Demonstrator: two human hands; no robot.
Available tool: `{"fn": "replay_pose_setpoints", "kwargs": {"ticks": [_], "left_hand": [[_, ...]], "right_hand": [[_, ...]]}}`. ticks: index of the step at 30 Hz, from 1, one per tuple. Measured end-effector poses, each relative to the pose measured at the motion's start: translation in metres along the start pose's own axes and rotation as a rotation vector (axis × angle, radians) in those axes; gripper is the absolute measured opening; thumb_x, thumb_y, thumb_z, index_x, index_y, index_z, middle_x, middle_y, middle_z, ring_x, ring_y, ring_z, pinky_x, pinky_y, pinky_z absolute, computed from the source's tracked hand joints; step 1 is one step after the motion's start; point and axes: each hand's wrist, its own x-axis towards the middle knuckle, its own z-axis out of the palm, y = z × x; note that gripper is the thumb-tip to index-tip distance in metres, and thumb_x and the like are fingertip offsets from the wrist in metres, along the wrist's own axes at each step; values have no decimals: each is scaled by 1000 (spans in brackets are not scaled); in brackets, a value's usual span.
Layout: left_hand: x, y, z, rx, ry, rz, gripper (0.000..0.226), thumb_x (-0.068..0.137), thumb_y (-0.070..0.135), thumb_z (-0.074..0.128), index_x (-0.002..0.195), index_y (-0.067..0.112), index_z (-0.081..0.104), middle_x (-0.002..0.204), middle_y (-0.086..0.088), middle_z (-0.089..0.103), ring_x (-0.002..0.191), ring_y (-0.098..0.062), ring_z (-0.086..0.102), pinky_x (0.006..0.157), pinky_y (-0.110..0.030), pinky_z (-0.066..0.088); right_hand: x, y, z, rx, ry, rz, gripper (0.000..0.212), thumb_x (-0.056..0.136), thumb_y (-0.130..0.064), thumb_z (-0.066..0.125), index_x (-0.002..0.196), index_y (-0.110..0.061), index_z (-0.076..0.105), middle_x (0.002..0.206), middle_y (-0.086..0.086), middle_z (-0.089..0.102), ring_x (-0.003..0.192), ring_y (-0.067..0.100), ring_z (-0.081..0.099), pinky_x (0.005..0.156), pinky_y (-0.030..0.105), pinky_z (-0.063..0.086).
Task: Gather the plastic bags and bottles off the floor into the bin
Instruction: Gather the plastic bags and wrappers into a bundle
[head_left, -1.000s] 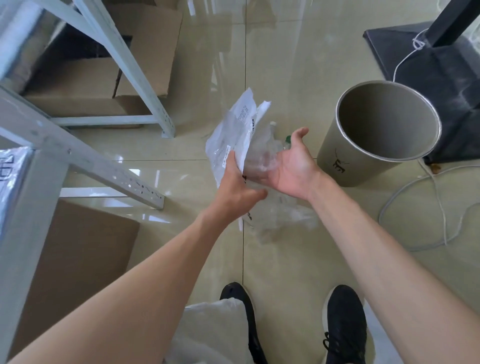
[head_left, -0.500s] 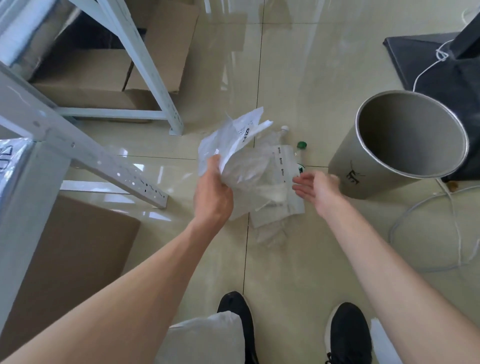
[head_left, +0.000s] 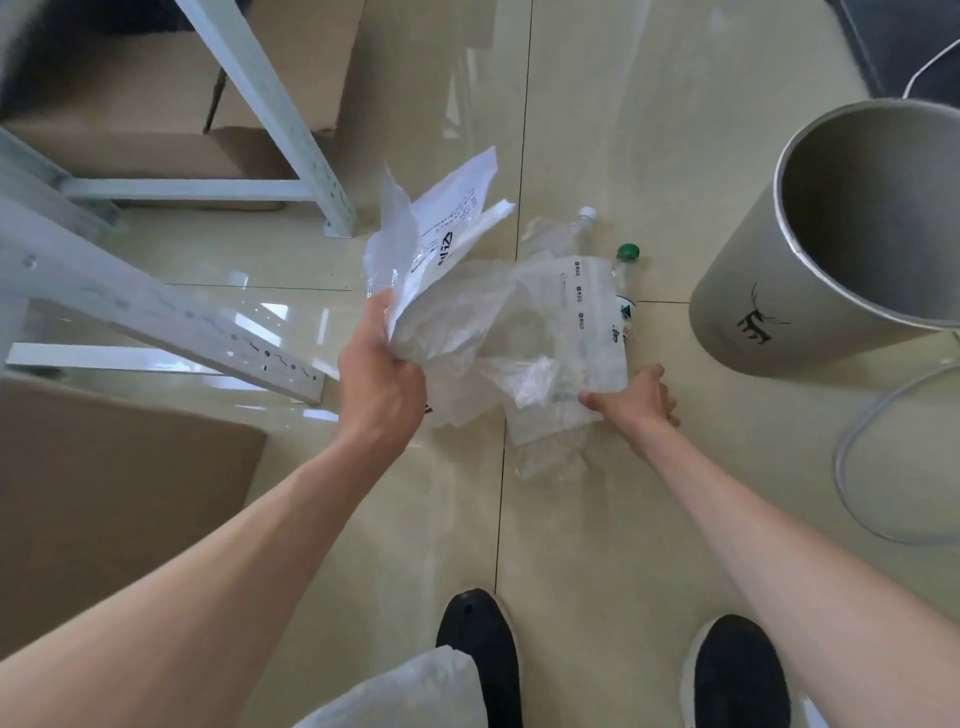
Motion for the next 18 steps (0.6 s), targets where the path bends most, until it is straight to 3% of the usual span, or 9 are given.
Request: {"fn": "replay_pose_setpoints", "kwargs": {"ticks": [4, 7, 11, 13, 15, 16, 18], "left_hand": [[-1, 2, 6, 1, -5, -17, 71, 78, -20, 32, 137, 12, 54, 83, 9, 57, 62, 4, 55, 43, -5, 42], [-6, 2, 11, 20, -44, -10, 76, 78, -18, 32, 141, 19, 51, 94, -3, 65, 66, -3, 54, 41, -6, 41], [-9, 10, 13, 16, -100, -18, 78, 80, -15, 29, 145, 23, 47, 99, -7, 64, 62, -11, 54, 32, -11, 40], [-9, 16, 13, -5, -112, -42, 76, 81, -14, 28, 144, 23, 47, 105, -13, 62, 61, -14, 52, 29, -13, 38], [-11, 26, 14, -26, -115, -71, 72, 82, -12, 29, 143, 23, 47, 111, -17, 61, 61, -17, 51, 27, -13, 36], [-12, 32, 16, -28, -126, -76, 70, 84, -12, 31, 143, 22, 46, 110, -16, 60, 62, -18, 51, 26, -15, 36], [-18, 44, 17, -17, -175, -40, 65, 86, -11, 35, 142, 20, 46, 100, -9, 59, 68, -20, 54, 30, -19, 39]], "right_hand": [[-1, 8, -5, 81, 33, -14, 36, 79, -3, 67, 112, -5, 54, 127, 17, 53, 105, 35, 57, 93, 38, 48], [-8, 14, -11, 85, 92, -12, 21, 84, -2, 54, 104, -3, 62, 123, 19, 57, 95, 35, 57, 87, 36, 49], [-34, 15, -34, 48, 238, 24, 19, 82, -12, 59, 95, -2, 69, 109, 20, 67, 98, 38, 65, 79, 35, 49], [-54, 0, -51, 182, 309, -14, 18, 78, -12, 61, 92, -5, 70, 98, 15, 66, 95, 33, 64, 76, 32, 50], [-73, -25, -66, 400, 190, -147, 7, 74, -8, 65, 80, -5, 68, 78, 5, 63, 78, 24, 61, 62, 25, 46], [-84, -42, -71, 499, 51, -217, 1, 73, -5, 67, 74, -6, 66, 68, 1, 60, 67, 19, 57, 55, 24, 41], [-104, -72, -80, 713, -265, -266, 12, 73, 0, 66, 66, -8, 61, 58, 1, 57, 53, 14, 53, 51, 23, 37]]}}
